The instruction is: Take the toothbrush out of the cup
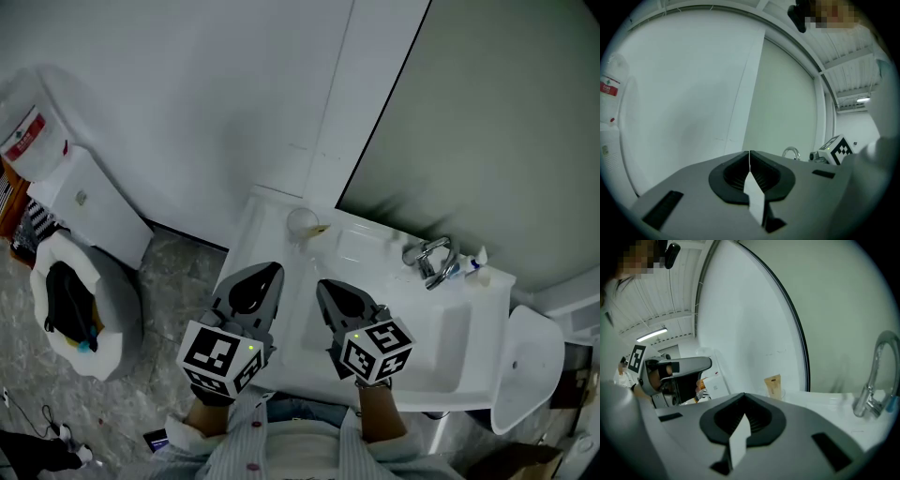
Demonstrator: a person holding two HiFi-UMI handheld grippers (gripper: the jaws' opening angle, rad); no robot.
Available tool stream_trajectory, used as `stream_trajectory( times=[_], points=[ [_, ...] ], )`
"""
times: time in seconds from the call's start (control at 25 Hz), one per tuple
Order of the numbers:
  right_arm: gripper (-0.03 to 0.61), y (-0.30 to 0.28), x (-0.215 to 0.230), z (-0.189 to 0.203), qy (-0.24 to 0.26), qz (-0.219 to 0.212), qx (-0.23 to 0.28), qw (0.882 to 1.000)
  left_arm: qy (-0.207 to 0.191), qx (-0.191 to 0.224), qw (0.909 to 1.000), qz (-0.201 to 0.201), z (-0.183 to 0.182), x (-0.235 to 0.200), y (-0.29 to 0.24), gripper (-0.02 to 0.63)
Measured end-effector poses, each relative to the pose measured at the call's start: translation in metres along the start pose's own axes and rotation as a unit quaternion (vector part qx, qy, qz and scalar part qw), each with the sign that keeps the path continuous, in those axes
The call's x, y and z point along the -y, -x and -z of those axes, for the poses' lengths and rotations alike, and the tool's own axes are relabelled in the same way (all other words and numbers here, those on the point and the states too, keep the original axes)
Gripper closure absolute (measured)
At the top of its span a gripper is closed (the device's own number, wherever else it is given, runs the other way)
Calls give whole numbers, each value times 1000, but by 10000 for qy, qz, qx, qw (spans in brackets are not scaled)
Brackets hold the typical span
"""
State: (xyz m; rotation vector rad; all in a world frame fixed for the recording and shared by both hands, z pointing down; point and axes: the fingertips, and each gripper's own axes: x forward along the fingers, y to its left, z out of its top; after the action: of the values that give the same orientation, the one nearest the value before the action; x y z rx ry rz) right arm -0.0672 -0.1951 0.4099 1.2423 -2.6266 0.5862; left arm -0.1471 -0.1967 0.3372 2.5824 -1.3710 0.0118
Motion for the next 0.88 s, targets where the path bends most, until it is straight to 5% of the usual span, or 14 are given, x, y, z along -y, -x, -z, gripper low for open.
stream_trajectory(
  times=[0.88],
  points=[
    [568, -18, 36, -3, -119, 142, -55, 9998, -266, -256, 9992, 142, 13, -9, -49, 592]
  ],
)
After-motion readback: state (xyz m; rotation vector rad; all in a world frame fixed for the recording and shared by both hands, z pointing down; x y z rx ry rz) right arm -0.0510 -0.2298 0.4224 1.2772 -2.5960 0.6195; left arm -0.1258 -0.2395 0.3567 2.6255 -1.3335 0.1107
